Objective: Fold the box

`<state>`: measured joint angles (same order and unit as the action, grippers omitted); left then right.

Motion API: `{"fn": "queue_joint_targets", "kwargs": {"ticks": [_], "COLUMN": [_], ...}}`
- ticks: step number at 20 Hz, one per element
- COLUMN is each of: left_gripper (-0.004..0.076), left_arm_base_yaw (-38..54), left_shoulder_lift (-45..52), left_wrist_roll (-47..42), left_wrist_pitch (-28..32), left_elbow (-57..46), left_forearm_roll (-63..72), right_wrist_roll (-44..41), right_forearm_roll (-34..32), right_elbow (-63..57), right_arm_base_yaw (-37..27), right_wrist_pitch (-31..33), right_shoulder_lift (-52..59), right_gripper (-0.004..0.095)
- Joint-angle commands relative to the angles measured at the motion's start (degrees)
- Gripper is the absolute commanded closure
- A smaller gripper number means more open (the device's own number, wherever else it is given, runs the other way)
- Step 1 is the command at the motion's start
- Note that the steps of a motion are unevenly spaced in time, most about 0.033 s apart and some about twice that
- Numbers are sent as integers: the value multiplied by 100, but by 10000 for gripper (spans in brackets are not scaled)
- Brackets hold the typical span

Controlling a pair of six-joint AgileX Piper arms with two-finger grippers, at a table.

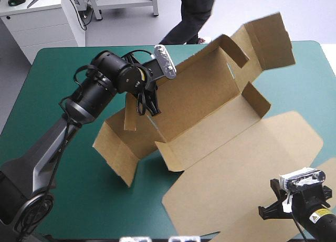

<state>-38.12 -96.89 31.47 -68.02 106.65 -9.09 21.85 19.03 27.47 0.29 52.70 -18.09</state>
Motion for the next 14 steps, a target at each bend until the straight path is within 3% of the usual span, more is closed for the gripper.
{"fn": "queue_joint_targets", "kwargs": {"ticks": [1,9,14], "left_gripper": [731,731,731], "left_arm_base_yaw": [-478,-1212,-1950], "left_shoulder_lift": [292,249,298], "left_wrist_roll": [-221,-271,-898], "left_wrist_pitch": [335,680,1554], "left_elbow": [202,6,-823], "left_forearm_roll": [-1065,-2310,-4285], "right_wrist_roll": [9,9,9], "right_forearm_roll": [116,116,167], "right_elbow": [150,150,150], "right_arm_base_yaw": [24,24,24], "right_wrist_pitch": [-340,-340,-360], "right_shoulder_lift": [-54,-54,-54], "right_gripper": [927,927,927]}}
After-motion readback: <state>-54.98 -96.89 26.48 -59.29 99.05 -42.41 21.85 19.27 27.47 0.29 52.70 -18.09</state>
